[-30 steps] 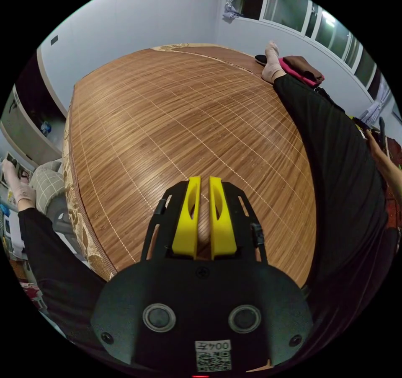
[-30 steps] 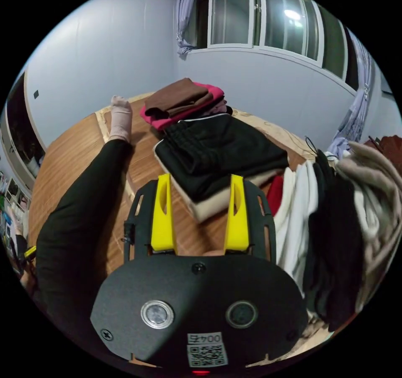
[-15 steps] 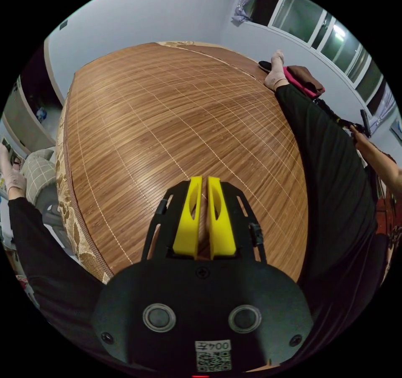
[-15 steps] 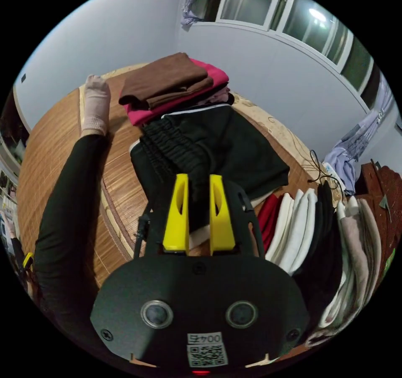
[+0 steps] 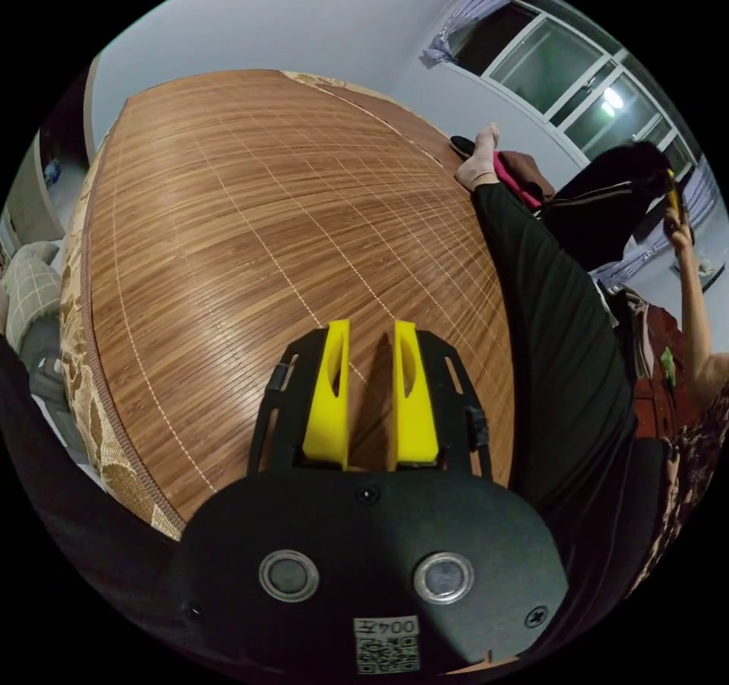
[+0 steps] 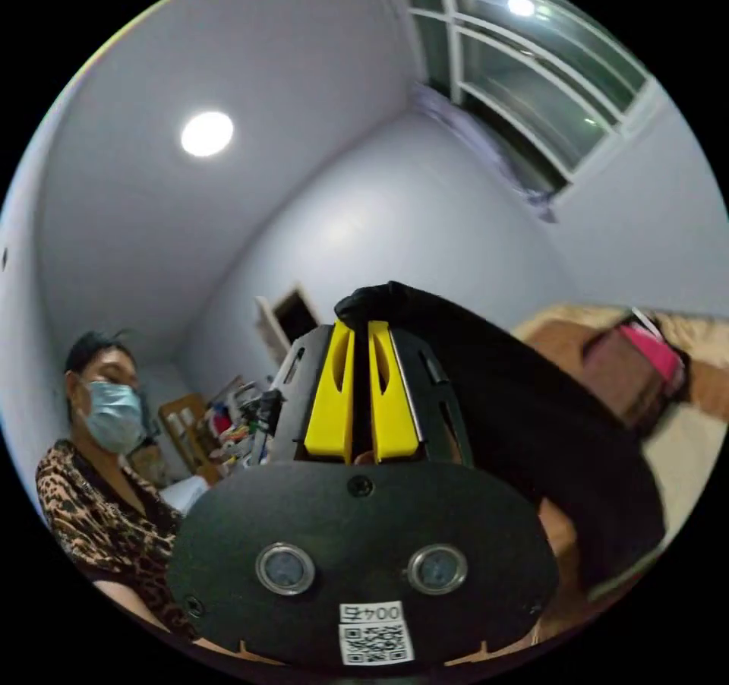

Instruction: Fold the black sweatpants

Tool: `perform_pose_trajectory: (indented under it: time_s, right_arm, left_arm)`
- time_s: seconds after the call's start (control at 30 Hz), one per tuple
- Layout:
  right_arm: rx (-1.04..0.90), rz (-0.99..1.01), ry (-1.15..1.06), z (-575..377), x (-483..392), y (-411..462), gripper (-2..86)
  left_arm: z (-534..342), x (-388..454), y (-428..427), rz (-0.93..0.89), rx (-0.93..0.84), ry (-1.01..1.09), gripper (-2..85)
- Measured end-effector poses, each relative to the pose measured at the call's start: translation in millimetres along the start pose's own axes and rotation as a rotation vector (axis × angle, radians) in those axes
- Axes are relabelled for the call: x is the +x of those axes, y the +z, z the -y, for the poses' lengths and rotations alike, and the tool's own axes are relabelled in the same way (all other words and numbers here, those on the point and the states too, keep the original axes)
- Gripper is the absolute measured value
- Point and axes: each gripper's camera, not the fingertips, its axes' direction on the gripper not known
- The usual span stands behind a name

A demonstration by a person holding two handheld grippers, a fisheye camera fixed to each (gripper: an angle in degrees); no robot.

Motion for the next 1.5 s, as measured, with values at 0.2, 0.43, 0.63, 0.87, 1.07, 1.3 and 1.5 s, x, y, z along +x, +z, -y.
perform_pose_trajectory:
  time_s: [0.2,0.43,0.63,0.87,1.07,1.3,1.5]
  right_arm:
    - [0.032,0.347,-0.368,68.6,-190.5,90.1,3.4]
    - [-0.100,0.278,-0.339,59.5,-256.6,237.4,5.8]
    - [-0.593,0.181,-0.230,-65.4,-163.2,375.2,16.6]
    - [-0.537,0.162,0.117,-262.6,8.0,347.8,22.2]
    - [-0.496,0.142,0.203,-369.5,83.2,291.3,20.4]
    - [-0.522,0.211,0.166,-402.0,136.2,281.5,20.1]
    - [-0.460,0.226,0.220,-400.5,183.6,277.5,19.1]
  left_arm:
    - [-4.6,14.8,-56.6,-0.013,0.150,0.109,13.7]
    - [-22.6,3.4,-163.7,-0.105,0.382,0.102,15.4]
    - [-39.9,-29.8,-211.0,-0.082,0.393,-0.006,15.1]
    - [-18.2,-40.3,-212.3,-0.080,0.351,-0.055,15.3]
    - [-5.0,-33.8,-222.2,-0.014,0.352,-0.062,15.7]
    - [9.8,-42.3,-232.1,-0.018,0.385,-0.163,7.6]
    - [48.3,13.5,-270.5,-0.042,0.404,-0.029,4.7]
